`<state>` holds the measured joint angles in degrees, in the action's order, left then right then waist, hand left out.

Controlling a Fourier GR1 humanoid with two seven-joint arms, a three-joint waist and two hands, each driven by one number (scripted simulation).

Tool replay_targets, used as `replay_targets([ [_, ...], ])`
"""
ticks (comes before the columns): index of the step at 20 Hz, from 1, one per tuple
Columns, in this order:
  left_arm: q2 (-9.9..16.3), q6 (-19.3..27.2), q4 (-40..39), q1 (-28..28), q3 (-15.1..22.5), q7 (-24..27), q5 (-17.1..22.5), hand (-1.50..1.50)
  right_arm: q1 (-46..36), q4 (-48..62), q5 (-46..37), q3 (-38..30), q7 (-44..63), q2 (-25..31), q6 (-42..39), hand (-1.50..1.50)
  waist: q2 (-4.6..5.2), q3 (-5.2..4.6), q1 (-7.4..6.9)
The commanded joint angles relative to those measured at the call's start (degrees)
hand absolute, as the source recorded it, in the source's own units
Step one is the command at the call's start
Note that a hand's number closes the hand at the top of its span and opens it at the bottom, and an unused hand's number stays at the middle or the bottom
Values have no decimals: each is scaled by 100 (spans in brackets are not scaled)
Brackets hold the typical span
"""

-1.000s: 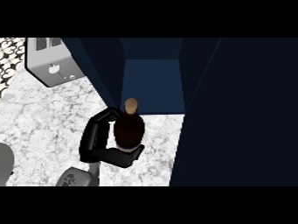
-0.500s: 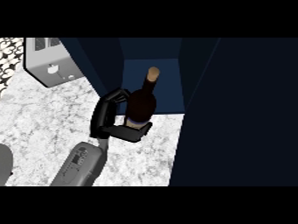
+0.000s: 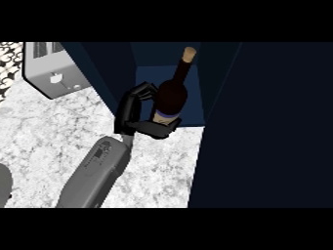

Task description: Pick up the wine, place it into the cabinet and close the cabinet

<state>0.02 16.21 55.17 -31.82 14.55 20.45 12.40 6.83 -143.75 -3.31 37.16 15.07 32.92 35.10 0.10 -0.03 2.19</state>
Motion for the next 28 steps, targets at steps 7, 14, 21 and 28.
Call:
replay_targets([
  [7, -2, 341, -1409, -1330, 144, 210, 954, 150, 429, -1010, 83, 132, 186, -18, -71, -150, 11, -3, 85],
  [14, -2, 512, -2441, -2106, 193, 228, 906, 150, 633, -985, 343, 107, -136, 37, -215, -150, 30, 3, 158],
  [21, -2, 577, -3393, -2384, -126, 460, 1214, 150, 526, -815, 684, -127, -278, 56, -388, -150, 110, 3, 257],
  [28, -2, 483, -4040, -2790, -509, 572, 1408, 150, 659, -822, 467, 271, -462, 28, -420, -150, 150, -6, 391],
])
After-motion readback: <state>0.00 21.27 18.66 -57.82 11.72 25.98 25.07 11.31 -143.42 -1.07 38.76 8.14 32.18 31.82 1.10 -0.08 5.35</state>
